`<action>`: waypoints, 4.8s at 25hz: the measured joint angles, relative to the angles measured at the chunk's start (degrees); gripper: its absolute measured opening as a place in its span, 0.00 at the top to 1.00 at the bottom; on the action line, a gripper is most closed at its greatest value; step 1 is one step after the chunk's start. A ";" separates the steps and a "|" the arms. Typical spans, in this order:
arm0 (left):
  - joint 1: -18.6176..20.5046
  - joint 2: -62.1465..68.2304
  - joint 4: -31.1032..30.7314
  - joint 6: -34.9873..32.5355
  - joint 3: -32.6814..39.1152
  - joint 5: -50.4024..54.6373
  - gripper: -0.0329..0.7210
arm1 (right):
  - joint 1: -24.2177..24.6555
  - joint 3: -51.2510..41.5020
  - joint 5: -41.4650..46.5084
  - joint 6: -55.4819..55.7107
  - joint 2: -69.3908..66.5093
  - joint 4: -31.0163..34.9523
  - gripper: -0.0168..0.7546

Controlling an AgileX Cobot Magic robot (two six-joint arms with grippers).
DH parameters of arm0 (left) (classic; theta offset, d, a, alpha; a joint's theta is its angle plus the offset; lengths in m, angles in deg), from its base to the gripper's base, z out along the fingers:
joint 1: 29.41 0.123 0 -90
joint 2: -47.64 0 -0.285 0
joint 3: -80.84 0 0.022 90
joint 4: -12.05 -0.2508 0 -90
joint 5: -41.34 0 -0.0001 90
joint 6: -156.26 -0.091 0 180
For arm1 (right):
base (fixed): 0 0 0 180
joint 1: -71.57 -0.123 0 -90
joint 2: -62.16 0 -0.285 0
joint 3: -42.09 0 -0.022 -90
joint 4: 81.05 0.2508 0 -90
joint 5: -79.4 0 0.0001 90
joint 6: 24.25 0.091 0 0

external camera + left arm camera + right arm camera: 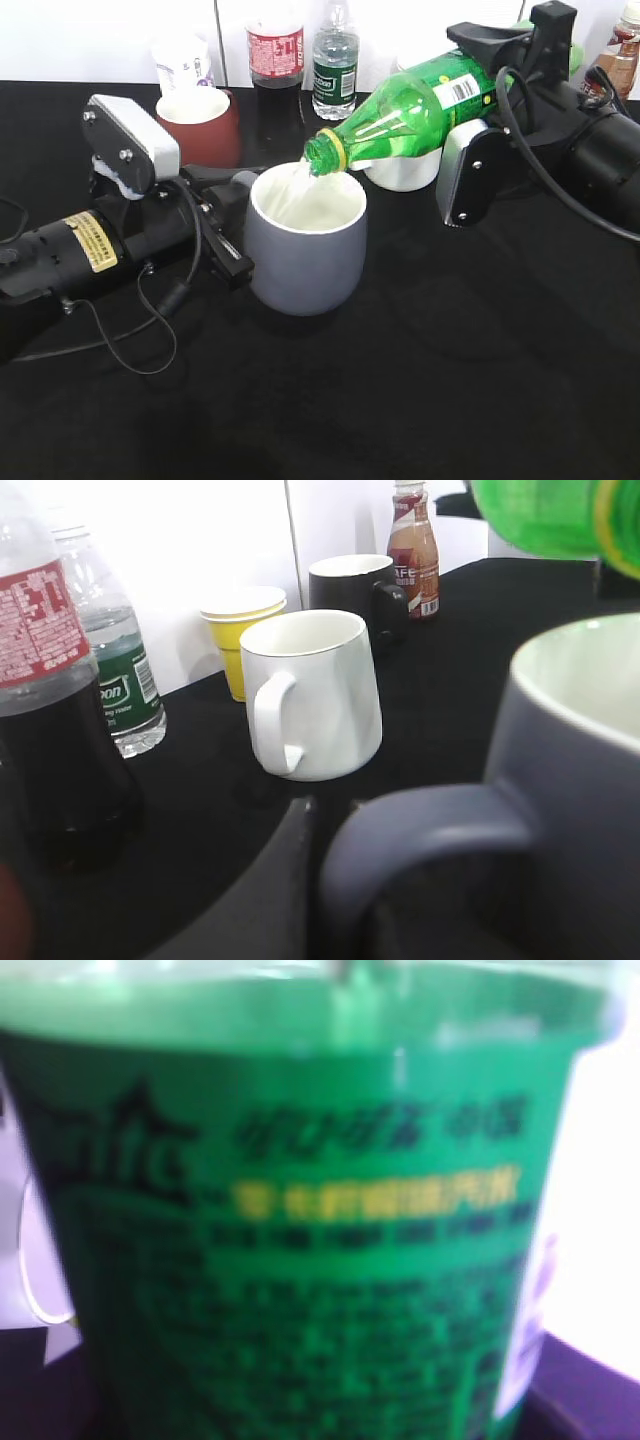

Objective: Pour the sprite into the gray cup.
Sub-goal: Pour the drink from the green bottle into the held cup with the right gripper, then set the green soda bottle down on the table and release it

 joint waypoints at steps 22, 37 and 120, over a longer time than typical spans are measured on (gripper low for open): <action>0.00 0.05 0.00 -0.25 0.00 -0.57 0.89 | 0.00 0.00 -0.83 9.15 0.00 -0.21 0.39; 0.00 -0.64 8.84 -2.23 0.00 -0.63 0.89 | 0.00 0.00 3.91 94.03 0.00 0.21 0.39; -0.01 -28.26 20.71 -4.14 -2.77 51.91 0.54 | 23.21 13.54 -1.03 91.63 -23.93 7.00 0.26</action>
